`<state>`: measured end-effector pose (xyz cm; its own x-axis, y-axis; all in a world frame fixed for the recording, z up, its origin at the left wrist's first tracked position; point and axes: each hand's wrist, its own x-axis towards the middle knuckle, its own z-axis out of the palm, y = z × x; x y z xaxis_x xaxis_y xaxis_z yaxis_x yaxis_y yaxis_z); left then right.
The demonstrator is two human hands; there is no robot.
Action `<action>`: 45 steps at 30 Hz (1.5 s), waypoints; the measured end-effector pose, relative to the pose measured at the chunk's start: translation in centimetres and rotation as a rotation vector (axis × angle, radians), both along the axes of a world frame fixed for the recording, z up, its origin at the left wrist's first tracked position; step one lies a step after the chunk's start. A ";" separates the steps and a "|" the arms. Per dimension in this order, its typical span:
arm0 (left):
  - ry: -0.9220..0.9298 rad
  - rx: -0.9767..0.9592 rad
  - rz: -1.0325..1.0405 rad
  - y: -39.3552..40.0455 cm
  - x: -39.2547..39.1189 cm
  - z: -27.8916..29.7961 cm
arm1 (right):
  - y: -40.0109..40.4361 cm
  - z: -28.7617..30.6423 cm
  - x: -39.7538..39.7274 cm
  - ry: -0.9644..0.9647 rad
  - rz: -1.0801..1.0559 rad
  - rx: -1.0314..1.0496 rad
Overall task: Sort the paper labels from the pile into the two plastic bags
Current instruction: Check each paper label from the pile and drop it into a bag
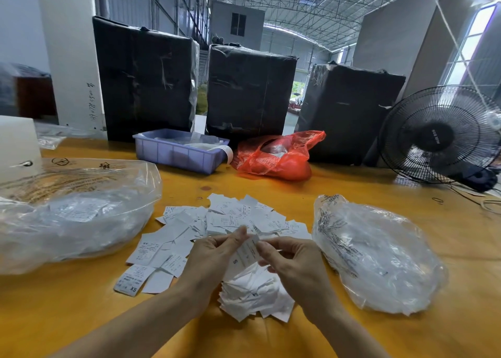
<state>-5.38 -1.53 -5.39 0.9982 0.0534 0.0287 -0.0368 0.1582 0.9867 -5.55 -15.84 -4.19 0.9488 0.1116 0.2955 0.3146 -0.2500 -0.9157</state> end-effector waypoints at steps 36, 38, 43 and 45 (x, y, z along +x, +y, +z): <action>0.167 0.251 -0.246 2.2 1.3 1.2 | -1.3 0.1 1.1 0.145 -0.064 0.379; 0.135 0.321 -0.227 2.6 1.4 1.8 | -1.6 0.2 1.3 0.115 -0.085 0.347; -0.118 0.497 0.292 8.1 3.6 4.8 | -4.9 1.3 2.4 -0.387 -0.433 -0.212; -0.212 0.693 0.581 12.3 4.6 5.3 | -7.4 1.6 3.1 -0.515 -0.604 -0.447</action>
<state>-0.77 10.74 -0.04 0.7901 0.4467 0.4197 -0.1158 -0.5637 0.8178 -2.44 -23.28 -2.56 0.6455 -0.1556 0.7478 0.3581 -0.8031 -0.4763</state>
